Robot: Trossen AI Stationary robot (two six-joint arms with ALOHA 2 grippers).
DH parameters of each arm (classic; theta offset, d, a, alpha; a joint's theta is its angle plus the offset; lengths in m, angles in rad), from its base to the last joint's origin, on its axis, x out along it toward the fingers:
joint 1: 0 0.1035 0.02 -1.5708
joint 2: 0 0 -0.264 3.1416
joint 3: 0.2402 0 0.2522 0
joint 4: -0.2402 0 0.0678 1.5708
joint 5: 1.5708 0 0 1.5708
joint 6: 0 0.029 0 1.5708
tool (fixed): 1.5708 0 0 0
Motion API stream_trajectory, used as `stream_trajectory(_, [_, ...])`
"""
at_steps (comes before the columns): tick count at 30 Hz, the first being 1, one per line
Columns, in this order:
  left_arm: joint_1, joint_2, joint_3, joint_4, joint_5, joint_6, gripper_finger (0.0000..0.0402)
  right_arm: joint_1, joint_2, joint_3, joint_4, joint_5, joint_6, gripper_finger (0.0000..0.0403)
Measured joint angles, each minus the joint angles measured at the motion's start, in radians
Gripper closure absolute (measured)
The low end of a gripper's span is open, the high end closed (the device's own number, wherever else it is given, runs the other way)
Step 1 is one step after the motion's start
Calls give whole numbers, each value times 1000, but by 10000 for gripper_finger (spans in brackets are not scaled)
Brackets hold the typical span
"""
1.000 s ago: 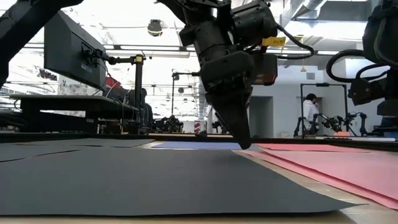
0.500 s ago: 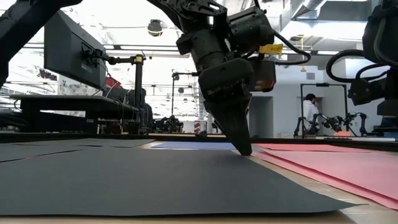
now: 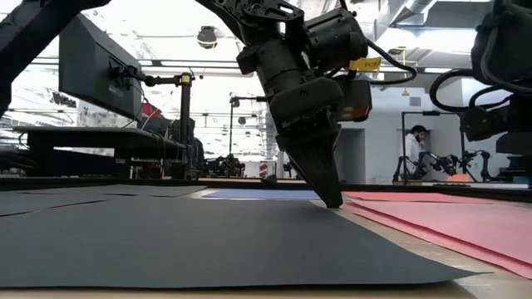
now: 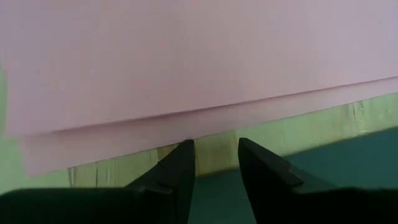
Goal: Organize paper
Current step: Stack the pink paper on top of the pink paper
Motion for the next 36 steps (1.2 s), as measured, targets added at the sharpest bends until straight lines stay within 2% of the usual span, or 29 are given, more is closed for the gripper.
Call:
stream_trajectory(18, [0,1,0,29,-1,1,293,-16,0,1,28,25,-26,312])
stream_trajectory(25, [3,1,11,0,-11,0,292,-5,3,65,-107,39,-4,312])
stream_trajectory(36, [-3,2,55,-94,-15,-7,292,75,2,151,-150,39,-2,312])
